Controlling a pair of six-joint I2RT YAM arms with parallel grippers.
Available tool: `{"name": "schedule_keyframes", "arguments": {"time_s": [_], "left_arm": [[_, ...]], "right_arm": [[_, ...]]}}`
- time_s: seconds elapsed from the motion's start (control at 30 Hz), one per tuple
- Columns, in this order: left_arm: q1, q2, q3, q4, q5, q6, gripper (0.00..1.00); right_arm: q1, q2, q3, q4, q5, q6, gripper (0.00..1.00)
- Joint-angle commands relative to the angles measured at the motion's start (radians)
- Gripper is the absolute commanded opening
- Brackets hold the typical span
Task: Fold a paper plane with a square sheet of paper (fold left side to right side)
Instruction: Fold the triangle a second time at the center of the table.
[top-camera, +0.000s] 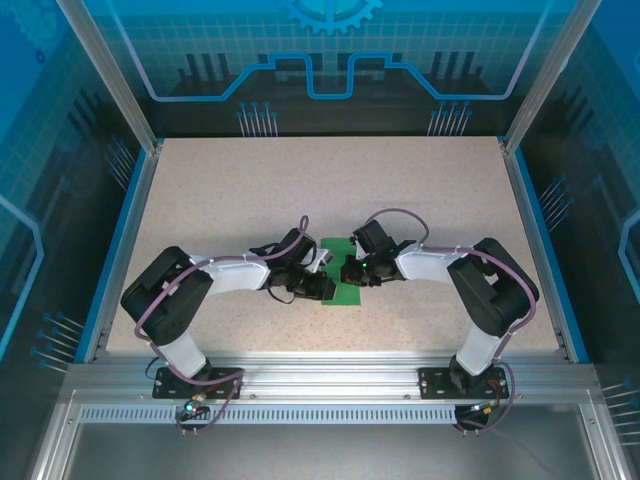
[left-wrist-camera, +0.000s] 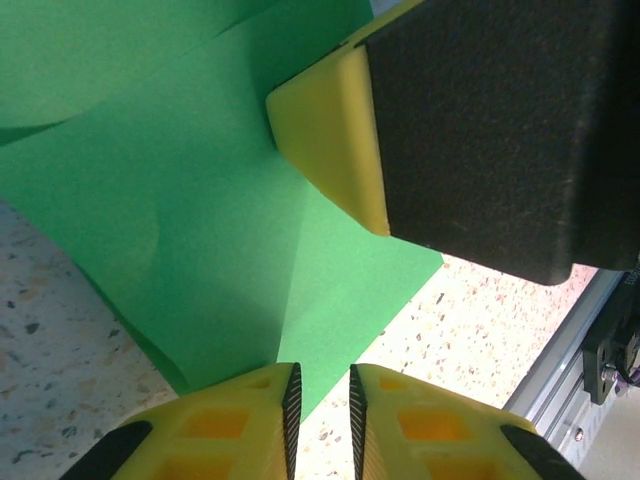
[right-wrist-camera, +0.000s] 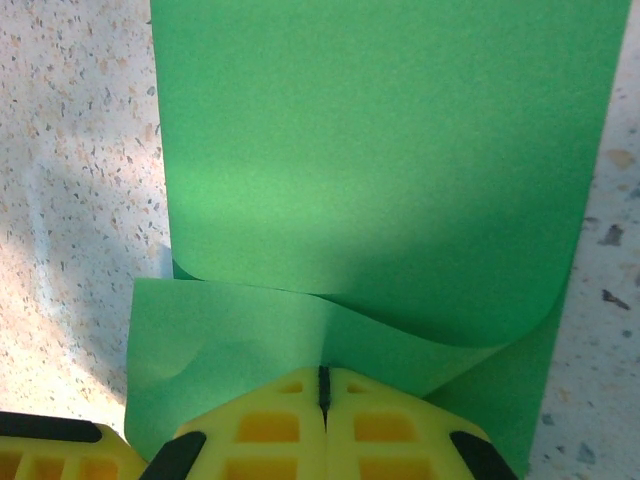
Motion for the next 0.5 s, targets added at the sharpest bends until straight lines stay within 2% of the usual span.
{"name": "schedule_keyframes", "arguments": {"time_s": [0.0, 0.27, 0.47], "left_arm": [[0.007, 0.021, -0.004, -0.033, -0.020, -0.020, 0.23], [0.007, 0.037, -0.004, -0.059, -0.035, -0.032, 0.22], [0.007, 0.042, 0.001, -0.086, -0.070, -0.041, 0.15]], "right_arm": [[0.008, 0.028, -0.001, -0.094, 0.029, -0.020, 0.02], [0.007, 0.029, 0.003, -0.096, 0.026, -0.023, 0.02], [0.008, 0.024, 0.004, -0.101, 0.028, -0.027, 0.02]]}}
